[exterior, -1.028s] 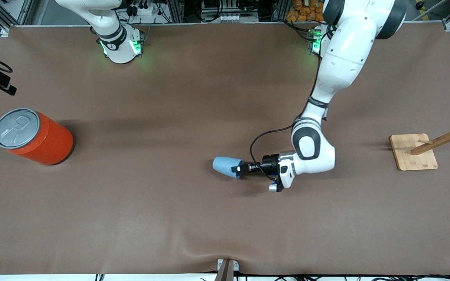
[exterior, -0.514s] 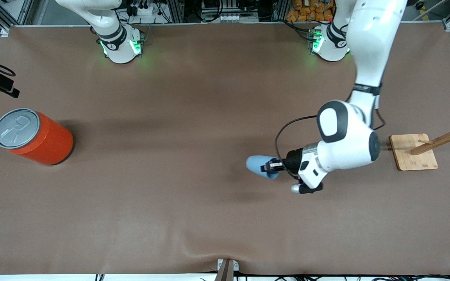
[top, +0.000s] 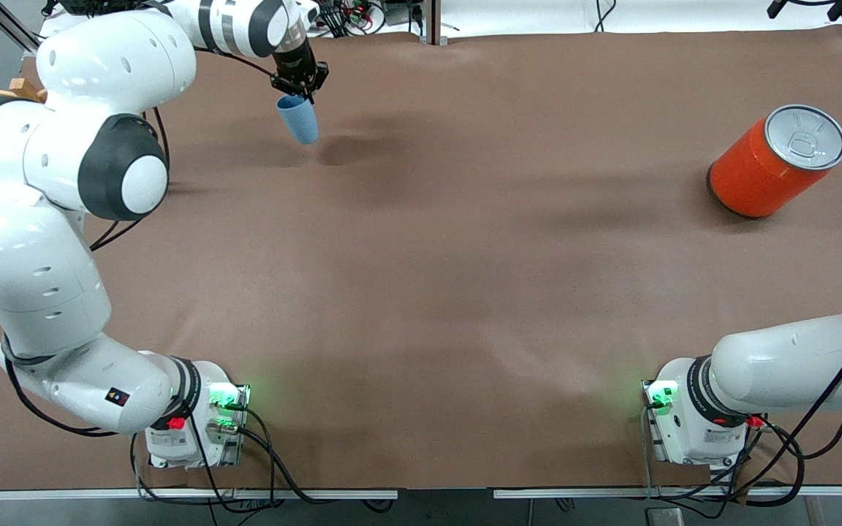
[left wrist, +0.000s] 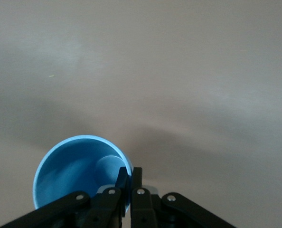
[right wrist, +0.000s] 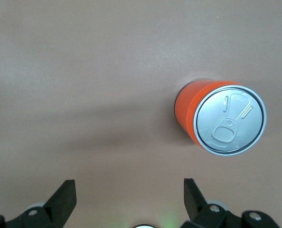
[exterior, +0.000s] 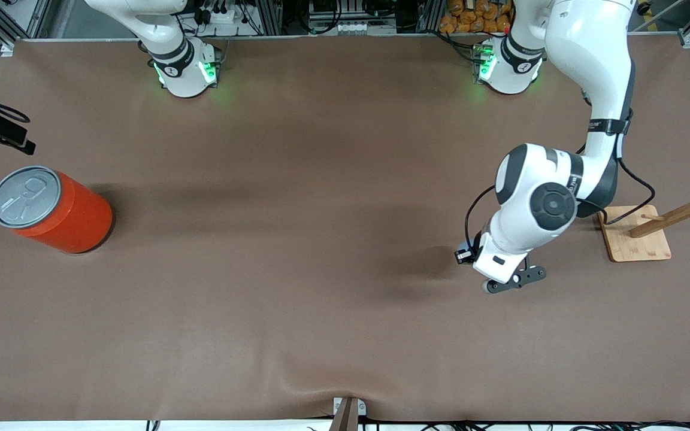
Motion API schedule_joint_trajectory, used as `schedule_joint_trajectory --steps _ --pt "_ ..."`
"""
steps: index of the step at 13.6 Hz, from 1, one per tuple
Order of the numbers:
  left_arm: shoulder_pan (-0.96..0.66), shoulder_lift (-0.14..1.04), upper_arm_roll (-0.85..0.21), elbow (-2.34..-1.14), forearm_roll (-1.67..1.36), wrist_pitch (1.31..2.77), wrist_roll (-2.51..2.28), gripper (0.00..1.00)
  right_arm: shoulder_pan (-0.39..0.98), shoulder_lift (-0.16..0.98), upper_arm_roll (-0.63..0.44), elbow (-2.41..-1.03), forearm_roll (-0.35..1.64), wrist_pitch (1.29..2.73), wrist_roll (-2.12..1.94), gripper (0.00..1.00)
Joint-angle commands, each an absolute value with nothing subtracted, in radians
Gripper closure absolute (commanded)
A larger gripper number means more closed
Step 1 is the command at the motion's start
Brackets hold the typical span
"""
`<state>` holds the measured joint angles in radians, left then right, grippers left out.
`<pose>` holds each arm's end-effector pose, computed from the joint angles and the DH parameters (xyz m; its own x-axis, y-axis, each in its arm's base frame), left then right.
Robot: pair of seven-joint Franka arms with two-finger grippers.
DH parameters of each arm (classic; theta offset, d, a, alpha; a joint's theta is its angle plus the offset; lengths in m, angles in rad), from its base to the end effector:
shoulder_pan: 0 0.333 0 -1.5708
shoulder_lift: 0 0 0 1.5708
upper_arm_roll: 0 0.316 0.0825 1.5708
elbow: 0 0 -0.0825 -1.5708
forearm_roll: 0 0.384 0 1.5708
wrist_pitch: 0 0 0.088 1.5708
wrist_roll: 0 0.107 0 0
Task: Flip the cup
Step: 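Lower the cup upright onto the table with the left gripper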
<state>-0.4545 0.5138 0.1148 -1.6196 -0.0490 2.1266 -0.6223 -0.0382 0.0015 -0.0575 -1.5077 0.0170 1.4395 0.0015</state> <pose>0.6402 -0.2389 0.3269 0.9571 0.2897 0.0061 0.2897 -0.9570 -0.0138 0.5392 -0.0497 0.6420 0.9931 -0.0946 -0.0696 -0.0960 -0.9952 -0.0168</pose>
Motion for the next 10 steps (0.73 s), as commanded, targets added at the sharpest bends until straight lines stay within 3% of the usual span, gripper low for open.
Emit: schedule_joint_trajectory --steps 1,5,10 --pt "-0.498 0.462 0.115 -1.713 0.137 2.147 -0.815 1.0 -0.054 0.009 -0.044 -1.496 0.017 1.446 -0.005 0.0" --pt "-0.462 0.442 0.11 -1.86 0.319 2.35 -0.917 1.0 -0.055 0.009 -0.044 -1.496 0.018 1.448 -0.005 0.0" --pt "-0.354 0.452 0.107 -1.868 0.322 2.37 -0.897 1.0 -0.054 0.009 -0.044 -1.496 0.017 1.445 -0.006 0.0"
